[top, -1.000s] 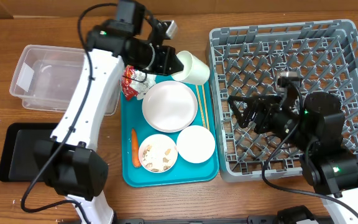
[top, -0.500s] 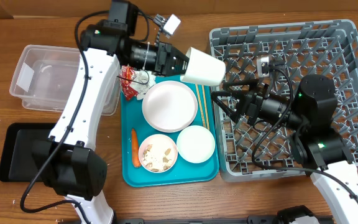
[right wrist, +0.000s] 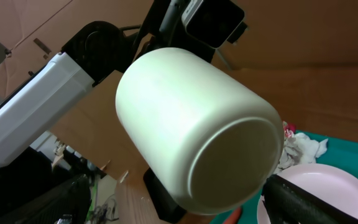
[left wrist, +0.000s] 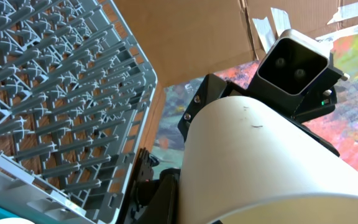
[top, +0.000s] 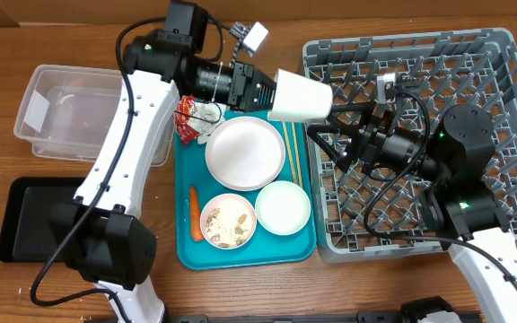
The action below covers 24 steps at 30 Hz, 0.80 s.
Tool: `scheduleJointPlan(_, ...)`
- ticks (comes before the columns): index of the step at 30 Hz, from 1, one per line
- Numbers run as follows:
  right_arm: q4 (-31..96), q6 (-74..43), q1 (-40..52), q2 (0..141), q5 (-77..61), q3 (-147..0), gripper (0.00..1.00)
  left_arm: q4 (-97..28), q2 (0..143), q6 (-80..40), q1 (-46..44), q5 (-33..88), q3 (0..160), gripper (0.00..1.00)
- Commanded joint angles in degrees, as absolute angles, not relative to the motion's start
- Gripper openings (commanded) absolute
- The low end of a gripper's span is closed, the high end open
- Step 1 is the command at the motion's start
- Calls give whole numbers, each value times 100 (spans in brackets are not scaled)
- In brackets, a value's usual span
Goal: Sort waste into correct bins and load items into the dishwasher
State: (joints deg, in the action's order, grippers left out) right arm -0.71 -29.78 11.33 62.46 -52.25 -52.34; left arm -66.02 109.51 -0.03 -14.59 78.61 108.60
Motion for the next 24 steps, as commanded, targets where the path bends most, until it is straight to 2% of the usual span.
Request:
scheduleJointPlan(1, -130, -2921, 1229, 6335, -5365, -5380, 91, -6628, 10886, -5, -1791, 7915, 10919, 4)
scheduleJointPlan(15, -169, -2926, 1188, 6469, -5369, -5380, 92, -7050, 10881, 132, -1433, 7907, 10925, 4)
scheduleJointPlan(24, -993, -3035, 1188, 6469, -5826, -5380, 96, -7349, 10884, 390, -1584, 7585, 10925, 4)
